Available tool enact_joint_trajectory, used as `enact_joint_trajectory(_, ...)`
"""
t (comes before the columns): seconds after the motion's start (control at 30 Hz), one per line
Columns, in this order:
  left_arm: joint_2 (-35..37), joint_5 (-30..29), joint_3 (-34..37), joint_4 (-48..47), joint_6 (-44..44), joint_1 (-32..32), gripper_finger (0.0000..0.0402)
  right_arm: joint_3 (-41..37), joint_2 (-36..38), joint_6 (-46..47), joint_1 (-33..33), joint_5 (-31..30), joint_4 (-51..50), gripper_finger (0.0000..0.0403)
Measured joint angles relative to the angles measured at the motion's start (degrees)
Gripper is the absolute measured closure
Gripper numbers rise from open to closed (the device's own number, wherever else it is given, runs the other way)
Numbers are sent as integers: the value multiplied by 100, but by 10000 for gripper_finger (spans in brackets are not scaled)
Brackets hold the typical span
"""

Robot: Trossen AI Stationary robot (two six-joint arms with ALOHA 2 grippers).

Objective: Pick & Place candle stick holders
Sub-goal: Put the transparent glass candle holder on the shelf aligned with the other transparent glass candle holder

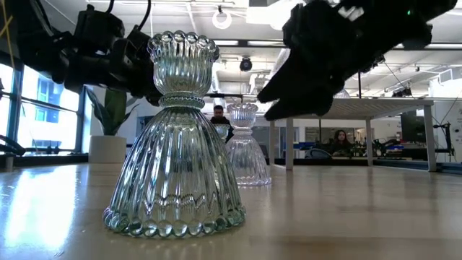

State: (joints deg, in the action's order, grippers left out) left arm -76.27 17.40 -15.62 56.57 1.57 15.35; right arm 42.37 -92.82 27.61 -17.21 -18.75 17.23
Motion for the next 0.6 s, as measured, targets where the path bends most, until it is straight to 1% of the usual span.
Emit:
enact_joint_trajectory(0.13, 0, 4, 0, -12, 2, 0, 401, -4, -420, -246, -4, 25, 646, 99)
enact_joint_trajectory(0.33, 0, 3, 0, -10, 2, 0, 401, -2, -1088, -647, 186, 254, 1800, 107)
enact_joint_trajectory(0.43, 0, 3, 0, -12, 4, 0, 401, -5, -1308, -771, 311, 170, 2144, 121)
enact_joint_trajectory(0.47, 0, 3, 0, -12, 4, 0, 401, -6, -1357, -829, 345, 253, 2257, 129)
enact_joint_trajectory(0.6, 0, 1, 0, -15, 21, 0, 401, -4, -1416, -887, 393, 406, 2433, 174)
